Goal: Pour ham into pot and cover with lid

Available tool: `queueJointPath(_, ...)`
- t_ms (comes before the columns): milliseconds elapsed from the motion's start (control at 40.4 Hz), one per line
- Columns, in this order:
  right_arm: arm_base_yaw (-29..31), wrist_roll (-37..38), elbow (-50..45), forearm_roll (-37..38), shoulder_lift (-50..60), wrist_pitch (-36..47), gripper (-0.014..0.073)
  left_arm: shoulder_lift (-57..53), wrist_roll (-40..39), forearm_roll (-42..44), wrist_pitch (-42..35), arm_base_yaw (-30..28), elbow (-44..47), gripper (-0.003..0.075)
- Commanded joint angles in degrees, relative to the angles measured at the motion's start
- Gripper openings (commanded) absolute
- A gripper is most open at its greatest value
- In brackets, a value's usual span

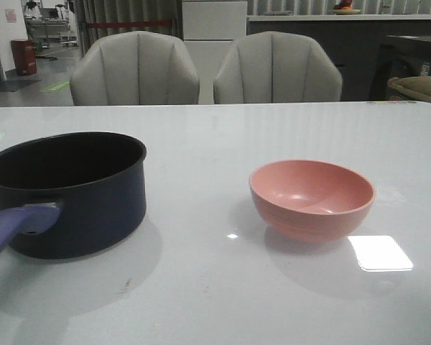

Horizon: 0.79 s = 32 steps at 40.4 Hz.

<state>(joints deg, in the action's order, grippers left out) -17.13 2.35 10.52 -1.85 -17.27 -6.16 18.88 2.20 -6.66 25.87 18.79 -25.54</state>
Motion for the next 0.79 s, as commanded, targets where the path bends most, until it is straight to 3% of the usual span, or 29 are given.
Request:
queueJointPath(0,0.2,-0.5,1.5,0.0,-0.3,5.1,0.0147,5.4,-8.3,5.9,-3.9,0.4,-4.2,0.0648)
queueJointPath(149,0.2,-0.5,1.5,0.0,-0.3,5.1,0.0147,14.0,-26.6,23.0,-2.3,0.4,-7.8,0.0648)
queueJointPath(248,0.2,-0.5,1.5,0.0,-0.3,5.1,0.0147,19.5,-34.4,28.0,3.6,0.4,-10.8,0.0647)
queueJointPath(371,0.2,-0.5,1.5,0.0,-0.3,5.1,0.0147,27.0,-35.1,28.1,11.3,0.4,-14.9,0.0640)
queueJointPath(495,0.2,-0.5,1.5,0.0,-0.3,5.1,0.0147,33.4,-36.7,29.0,13.6,-1.1,-18.2,0.0636)
queueJointPath(768,0.2,-0.5,1.5,0.0,-0.3,5.1,0.0147,43.6,-36.3,23.0,12.8,-17.2,-21.8,0.0636)
